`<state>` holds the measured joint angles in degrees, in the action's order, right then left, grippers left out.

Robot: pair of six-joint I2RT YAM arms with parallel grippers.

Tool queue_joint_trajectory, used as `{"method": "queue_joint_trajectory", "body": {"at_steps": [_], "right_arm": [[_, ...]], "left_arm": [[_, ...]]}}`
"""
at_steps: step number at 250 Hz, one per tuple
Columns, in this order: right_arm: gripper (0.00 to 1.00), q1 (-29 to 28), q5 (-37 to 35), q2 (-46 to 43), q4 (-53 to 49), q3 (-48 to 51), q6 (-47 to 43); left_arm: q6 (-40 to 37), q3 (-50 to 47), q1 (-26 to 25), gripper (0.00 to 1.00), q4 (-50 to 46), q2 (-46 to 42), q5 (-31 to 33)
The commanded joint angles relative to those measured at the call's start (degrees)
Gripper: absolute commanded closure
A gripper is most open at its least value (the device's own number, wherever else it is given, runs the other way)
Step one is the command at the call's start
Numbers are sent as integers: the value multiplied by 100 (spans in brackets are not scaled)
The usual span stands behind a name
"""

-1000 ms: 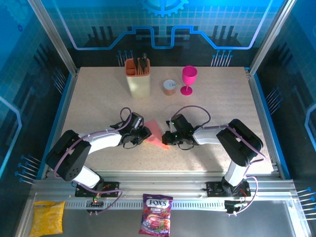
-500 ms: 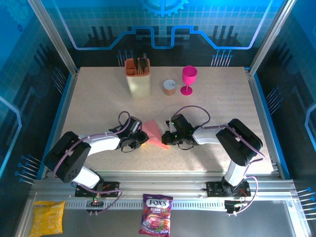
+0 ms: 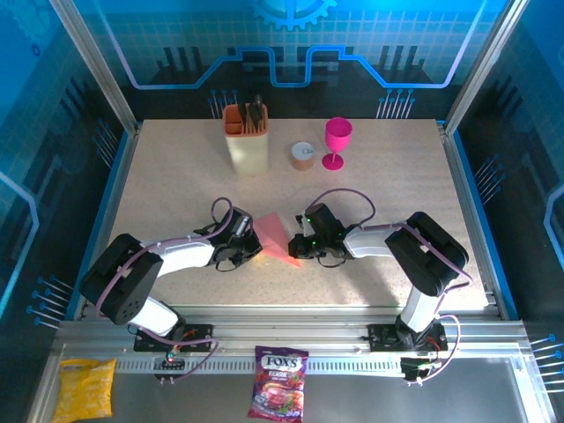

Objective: Fold a paper plane with a square sheet of paper (pick it up from the middle)
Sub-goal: Fourth fold the wing at the center of the table.

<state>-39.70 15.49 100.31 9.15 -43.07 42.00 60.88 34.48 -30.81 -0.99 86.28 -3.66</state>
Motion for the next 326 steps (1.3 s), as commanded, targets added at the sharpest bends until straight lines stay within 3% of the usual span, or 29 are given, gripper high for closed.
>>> {"method": "queue_joint_trajectory", "body": {"at_steps": [1,56,67,90,151,202,326], "right_arm": [[100,-2,-126,244,-519,156,11],[100,2,7,-3,-805,-138,-129],[100,6,-1,-50,-879,-190,-163],[100,8,-10,-60,-950,-288,-213],[100,0,35,137,-742,-198,-103],[100,-10,35,182,-642,-102,-40],[100,-13,42,261,-615,-105,-43]], "left_arm": [[-155,165,66,100,-116,-21,94],[-149,88,65,100,-333,-371,91],[-147,56,65,92,-373,-451,116],[-167,12,66,85,-433,-572,179],[-231,18,88,83,-441,-487,224],[-165,-17,91,71,-428,-407,244],[-186,212,95,73,-208,77,164]]}}
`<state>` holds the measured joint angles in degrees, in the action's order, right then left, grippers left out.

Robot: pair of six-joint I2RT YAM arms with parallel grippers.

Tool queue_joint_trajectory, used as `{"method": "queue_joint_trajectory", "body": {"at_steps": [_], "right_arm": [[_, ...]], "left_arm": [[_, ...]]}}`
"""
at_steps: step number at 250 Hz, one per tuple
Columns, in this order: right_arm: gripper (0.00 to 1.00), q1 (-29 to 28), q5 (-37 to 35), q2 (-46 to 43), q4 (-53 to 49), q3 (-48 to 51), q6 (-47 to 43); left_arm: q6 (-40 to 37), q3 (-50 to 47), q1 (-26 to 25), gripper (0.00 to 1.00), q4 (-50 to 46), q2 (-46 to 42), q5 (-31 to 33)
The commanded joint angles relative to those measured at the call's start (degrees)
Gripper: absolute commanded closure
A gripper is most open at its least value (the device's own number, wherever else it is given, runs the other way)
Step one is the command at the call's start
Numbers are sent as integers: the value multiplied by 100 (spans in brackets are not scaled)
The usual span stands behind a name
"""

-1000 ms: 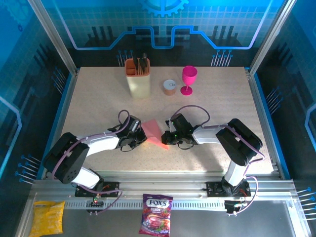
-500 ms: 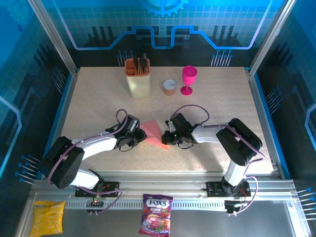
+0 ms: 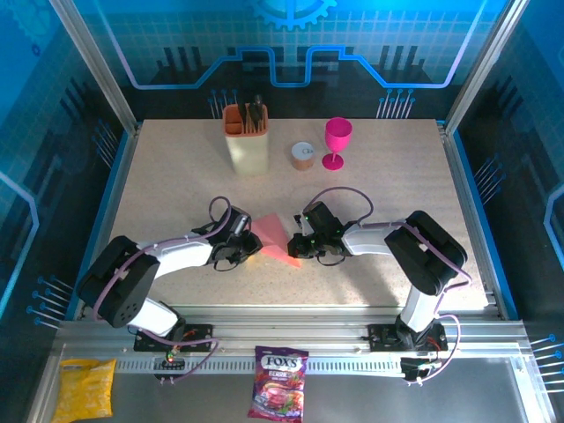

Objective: Fold a paper plane with a square sheet of paper (pick it up from the middle)
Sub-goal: Fourth fold the wing at the center of the table.

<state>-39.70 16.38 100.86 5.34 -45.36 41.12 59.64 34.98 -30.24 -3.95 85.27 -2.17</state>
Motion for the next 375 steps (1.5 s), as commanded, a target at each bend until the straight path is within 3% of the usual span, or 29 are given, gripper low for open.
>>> {"method": "queue_joint_trajectory", "body": {"at_steps": [1,249,375], "right_arm": [[100,-12,-47,206,-235,124,45],[100,-19,-51,211,-139,234,69],[100,-12,2,175,-184,160,54]], "left_arm": [[-64,164,37,73,87,175,15],[-82,251,36,77,142,155,-46],[-96,-6,36,100,226,49,-28]]}}
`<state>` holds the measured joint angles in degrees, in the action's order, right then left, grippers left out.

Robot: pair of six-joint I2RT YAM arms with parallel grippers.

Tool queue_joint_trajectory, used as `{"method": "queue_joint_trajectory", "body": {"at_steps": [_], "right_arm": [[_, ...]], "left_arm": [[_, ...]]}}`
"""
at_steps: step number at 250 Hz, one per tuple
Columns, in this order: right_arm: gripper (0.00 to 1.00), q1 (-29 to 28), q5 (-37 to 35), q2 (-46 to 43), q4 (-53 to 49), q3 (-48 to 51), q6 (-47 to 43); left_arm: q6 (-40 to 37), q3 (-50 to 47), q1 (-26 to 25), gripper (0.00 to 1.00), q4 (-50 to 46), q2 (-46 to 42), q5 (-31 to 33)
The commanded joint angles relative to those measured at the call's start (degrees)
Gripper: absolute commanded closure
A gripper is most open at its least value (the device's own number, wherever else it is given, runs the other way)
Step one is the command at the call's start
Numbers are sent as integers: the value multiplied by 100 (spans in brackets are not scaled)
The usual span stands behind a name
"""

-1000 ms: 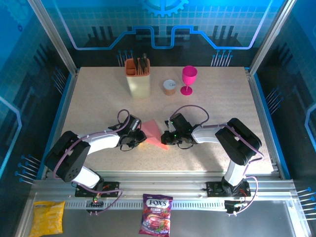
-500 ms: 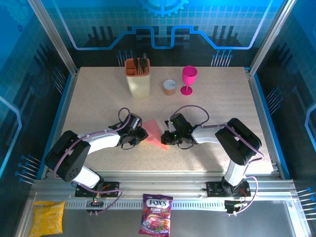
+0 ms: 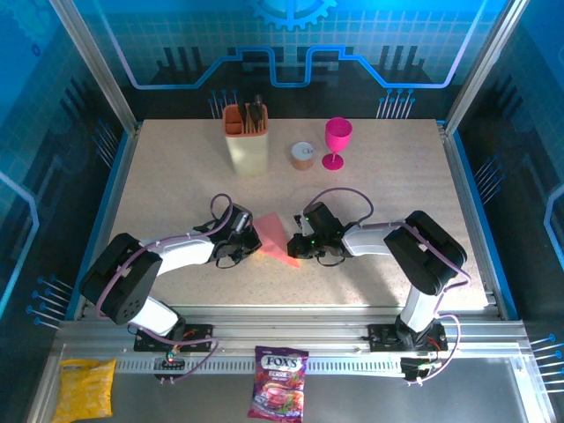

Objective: Fold a paper plane with a square sheet of paper (pick it up from the middle)
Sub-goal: Fourth fold the wing at the center of the table.

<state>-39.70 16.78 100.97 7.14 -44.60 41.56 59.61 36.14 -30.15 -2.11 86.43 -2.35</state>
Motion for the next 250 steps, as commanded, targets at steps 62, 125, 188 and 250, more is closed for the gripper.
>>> {"method": "queue_joint_trajectory", "body": {"at_steps": [62,125,188,250], "right_arm": [[100,15,115,-278,-653,-205,-103],[100,-79,256,-381,-843,-551,-157],[100,-371,306,138,-755,-1068,-105],[100,-385,297,775,-501,-1093,-25]], "left_arm": [[-38,-216,18,100,-82,-426,2],[-49,-259,18,100,-207,-652,15],[-29,-244,16,100,-307,-777,48],[33,-219,18,100,-373,-955,53]]}}
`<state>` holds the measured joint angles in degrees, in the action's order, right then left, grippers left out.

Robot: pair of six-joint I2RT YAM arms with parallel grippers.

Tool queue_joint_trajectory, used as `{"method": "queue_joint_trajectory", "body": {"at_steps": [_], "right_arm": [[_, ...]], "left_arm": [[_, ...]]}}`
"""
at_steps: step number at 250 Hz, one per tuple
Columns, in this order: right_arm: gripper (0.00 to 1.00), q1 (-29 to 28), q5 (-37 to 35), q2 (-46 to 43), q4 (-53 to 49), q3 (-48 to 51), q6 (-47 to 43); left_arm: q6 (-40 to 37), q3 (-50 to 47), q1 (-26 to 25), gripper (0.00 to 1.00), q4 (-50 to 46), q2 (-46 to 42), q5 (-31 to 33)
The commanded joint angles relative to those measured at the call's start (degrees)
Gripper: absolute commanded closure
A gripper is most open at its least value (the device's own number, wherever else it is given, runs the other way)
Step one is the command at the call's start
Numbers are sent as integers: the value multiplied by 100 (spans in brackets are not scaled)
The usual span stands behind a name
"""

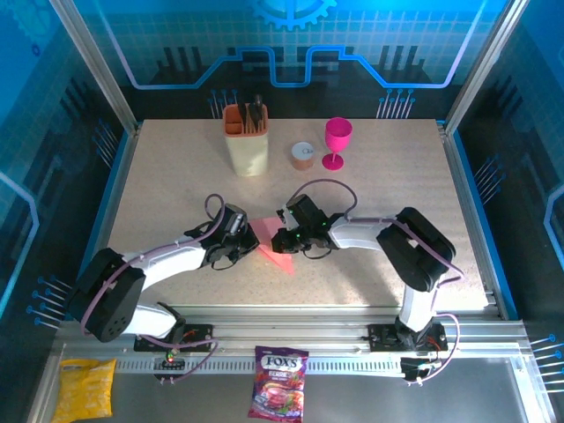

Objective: Fold a paper plane with a square sheet of paper (pick it up from the middle)
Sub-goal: Fourth fold the wing at the center of the table.

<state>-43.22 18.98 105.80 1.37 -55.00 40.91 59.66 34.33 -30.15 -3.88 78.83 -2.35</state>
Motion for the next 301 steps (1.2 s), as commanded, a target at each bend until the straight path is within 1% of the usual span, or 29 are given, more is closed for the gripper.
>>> {"method": "queue_joint_trajectory", "body": {"at_steps": [1,26,49,94,113,133,177,188,227,261,301], "right_arm": [[100,-35,78,301,80,-53,45],[100,-21,137,439,133,-55,36],[100,24,233,332,204,12,23],[100,73,190,-461,243,378,-51],[94,22,35,-752,92,429,-162],[86,-114,-238,-903,-158,433,-351],[68,-590,-1091,-1014,-534,429,-604],[65,-718,-1343,-1042,-592,563,-629],[59,-1204,-2233,-1147,-855,532,-799],[57,-1608,-2981,-1148,-1127,485,-905],[57,-1877,-3403,-1016,-1346,126,-1040]], "left_arm": [[28,-34,18,100,-203,-198,52],[28,-14,17,100,-251,-255,43],[52,-21,9,100,-271,-284,25],[218,-37,-60,100,-338,-332,51],[351,-21,-126,100,-421,-358,119],[512,15,-214,100,-534,-411,220],[924,139,-427,100,-922,-534,506],[1047,157,-471,100,-1011,-578,583],[1392,213,-544,100,-1285,-709,749],[1552,211,-551,100,-1378,-771,770],[1676,191,-553,100,-1374,-780,744]]}}
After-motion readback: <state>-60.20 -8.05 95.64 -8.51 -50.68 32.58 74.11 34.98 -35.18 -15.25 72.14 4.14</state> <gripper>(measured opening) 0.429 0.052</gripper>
